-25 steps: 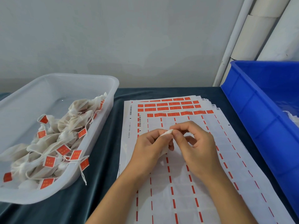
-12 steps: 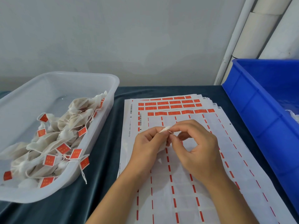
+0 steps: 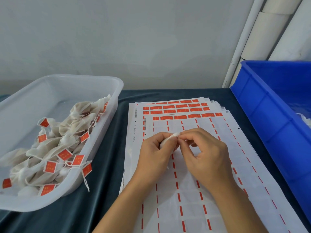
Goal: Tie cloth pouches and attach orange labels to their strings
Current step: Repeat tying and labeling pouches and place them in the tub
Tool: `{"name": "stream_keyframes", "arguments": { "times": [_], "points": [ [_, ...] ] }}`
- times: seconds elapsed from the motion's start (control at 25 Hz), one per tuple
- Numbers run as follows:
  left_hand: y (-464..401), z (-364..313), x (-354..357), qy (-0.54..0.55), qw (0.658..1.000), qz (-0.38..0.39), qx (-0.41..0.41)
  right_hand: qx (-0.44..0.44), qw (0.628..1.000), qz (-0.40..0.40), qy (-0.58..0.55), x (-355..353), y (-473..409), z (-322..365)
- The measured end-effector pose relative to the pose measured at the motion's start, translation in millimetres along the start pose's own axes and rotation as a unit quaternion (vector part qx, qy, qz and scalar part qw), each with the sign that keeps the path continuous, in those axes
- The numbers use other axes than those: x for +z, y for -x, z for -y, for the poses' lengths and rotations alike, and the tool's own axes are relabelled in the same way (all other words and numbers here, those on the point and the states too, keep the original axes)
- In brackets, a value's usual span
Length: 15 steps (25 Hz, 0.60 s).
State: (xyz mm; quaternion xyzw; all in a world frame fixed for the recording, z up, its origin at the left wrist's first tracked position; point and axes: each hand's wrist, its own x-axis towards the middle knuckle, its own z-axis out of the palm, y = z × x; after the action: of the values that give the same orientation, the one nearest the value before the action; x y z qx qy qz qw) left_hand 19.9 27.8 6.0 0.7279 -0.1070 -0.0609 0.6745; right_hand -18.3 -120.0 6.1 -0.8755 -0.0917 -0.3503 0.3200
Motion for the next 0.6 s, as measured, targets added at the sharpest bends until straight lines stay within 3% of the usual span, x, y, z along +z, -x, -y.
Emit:
{"name": "stream_keyframes", "arguments": {
  "times": [0.32,0.48,0.6],
  "points": [
    [0.8,-1.5,1.0,-0.002,1.0,0.012,-0.002,0.089,0.992,0.069,-0.065,5.6,-0.1,4.2],
    [1.8,0.0,1.4,0.028,0.999,-0.006,-0.016,0.115,0.986,0.072,-0.1,8.1,-0.4,6.9],
    [3.2,-1.8,1.0,0.063,0.998,0.023,0.007,0.124,0.983,0.055,-0.121,7.0,-1.8,7.3]
  ]
}}
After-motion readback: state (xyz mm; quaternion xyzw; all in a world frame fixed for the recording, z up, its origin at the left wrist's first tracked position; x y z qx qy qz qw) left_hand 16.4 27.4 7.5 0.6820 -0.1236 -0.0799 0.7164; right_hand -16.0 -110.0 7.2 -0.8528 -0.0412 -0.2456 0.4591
